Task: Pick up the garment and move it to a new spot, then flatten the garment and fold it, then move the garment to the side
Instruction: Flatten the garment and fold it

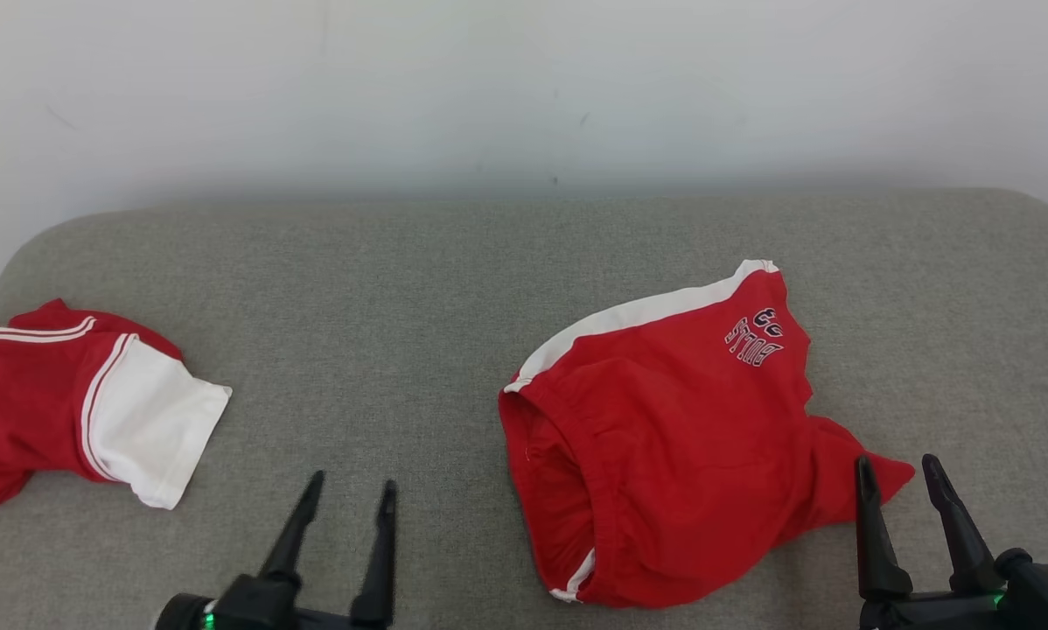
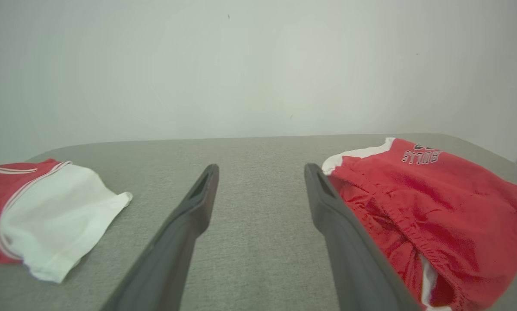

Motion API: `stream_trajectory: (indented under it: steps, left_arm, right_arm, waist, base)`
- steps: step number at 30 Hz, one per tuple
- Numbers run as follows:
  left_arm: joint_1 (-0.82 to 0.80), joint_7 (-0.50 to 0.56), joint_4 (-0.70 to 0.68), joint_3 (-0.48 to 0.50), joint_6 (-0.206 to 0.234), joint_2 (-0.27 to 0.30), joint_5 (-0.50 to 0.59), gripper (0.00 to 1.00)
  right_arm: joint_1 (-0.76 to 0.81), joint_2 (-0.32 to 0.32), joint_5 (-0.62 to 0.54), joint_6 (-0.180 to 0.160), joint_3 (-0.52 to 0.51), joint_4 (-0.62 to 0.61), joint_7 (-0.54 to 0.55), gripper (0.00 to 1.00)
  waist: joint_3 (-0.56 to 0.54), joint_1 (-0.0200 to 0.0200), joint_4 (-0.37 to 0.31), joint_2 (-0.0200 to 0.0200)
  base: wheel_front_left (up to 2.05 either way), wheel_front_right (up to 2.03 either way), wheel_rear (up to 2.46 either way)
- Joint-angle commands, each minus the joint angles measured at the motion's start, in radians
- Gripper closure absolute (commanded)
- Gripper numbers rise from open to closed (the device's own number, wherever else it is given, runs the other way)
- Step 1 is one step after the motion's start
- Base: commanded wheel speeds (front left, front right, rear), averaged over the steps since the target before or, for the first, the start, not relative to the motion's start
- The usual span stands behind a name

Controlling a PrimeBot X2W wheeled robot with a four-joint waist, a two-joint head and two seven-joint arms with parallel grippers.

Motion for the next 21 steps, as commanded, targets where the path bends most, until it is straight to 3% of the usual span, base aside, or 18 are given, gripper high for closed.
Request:
stream_trajectory:
  steps: [1,12,21]
  left_arm:
    - [-0.028,-0.003,0.012,-0.064,-0.001,0.010,0.005,0.00]
    - [-0.133,-0.003,0.150,-0.418,0.000,0.075,-0.063,0.00]
    - [-0.205,0.004,0.279,-0.572,0.000,0.113,-0.125,0.00]
  right_arm:
    - [-0.017,-0.004,0.010,-0.003,0.006,0.004,-0.004,0.00]
    - [-0.046,-0.002,0.021,-0.003,0.014,0.010,-0.004,0.00]
    - [-0.062,-0.010,0.027,-0.002,0.020,0.014,-0.004,0.00]
  waist:
    - [0.014,0.0000,-0.017,-0.0001]
    - [0.055,0.0000,-0.078,-0.0001]
    - [0.084,0.0000,-0.115,-0.0001]
  base:
    - [0.00,0.00,0.00]
    - [0.00,0.00,0.00]
    - [0.00,0.00,0.00]
